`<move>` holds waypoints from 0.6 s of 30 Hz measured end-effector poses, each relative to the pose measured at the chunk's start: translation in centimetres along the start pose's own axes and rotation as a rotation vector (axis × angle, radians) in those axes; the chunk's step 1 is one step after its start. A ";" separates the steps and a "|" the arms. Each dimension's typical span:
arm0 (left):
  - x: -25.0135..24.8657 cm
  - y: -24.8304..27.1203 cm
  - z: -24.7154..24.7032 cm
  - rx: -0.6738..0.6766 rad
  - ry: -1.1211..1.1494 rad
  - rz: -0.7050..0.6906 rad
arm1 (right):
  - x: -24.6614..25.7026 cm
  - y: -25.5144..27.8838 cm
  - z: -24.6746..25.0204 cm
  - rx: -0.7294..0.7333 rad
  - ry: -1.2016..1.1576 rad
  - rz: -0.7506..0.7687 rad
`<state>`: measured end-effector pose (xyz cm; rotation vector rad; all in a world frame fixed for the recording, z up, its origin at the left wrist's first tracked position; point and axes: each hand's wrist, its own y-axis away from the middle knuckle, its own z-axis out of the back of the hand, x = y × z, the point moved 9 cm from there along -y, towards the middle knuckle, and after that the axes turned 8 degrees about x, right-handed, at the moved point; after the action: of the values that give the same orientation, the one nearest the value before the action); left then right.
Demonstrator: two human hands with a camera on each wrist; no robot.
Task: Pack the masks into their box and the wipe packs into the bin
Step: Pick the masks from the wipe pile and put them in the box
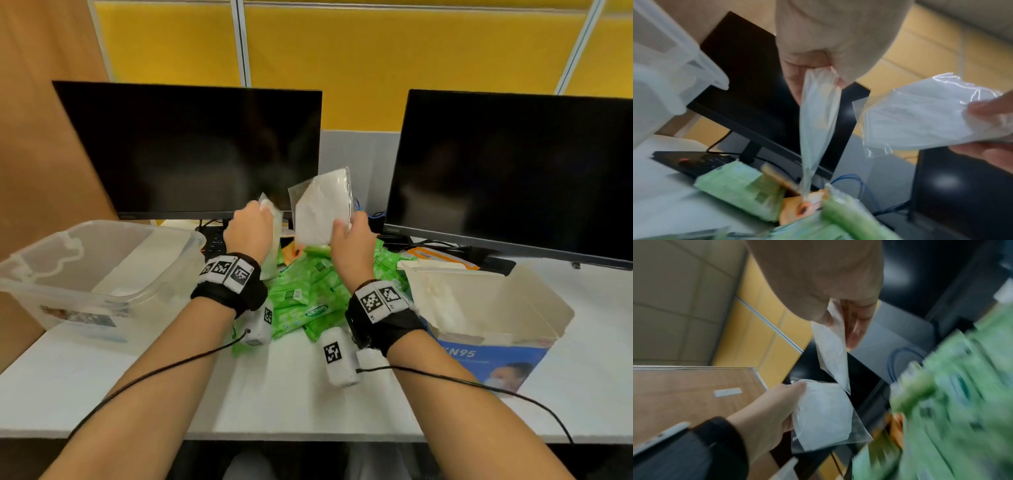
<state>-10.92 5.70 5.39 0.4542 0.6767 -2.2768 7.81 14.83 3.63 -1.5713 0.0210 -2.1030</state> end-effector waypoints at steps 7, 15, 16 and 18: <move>-5.3 2.6 3.6 -0.137 0.480 -0.193 | 4.8 1.0 10.9 -0.088 0.222 0.121; -14.5 7.1 2.5 -0.178 0.681 -0.389 | 5.3 3.7 24.4 -0.196 0.641 0.141; -15.1 7.4 2.1 -0.175 0.712 -0.377 | 5.1 4.1 25.3 -0.187 0.703 0.130; -15.9 8.0 1.0 -0.164 0.789 -0.353 | 4.5 4.9 26.4 -0.170 0.802 0.096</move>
<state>5.59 8.63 11.39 1.2603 1.4083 -2.2962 32.59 16.22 14.82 -0.6895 0.5469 -2.5526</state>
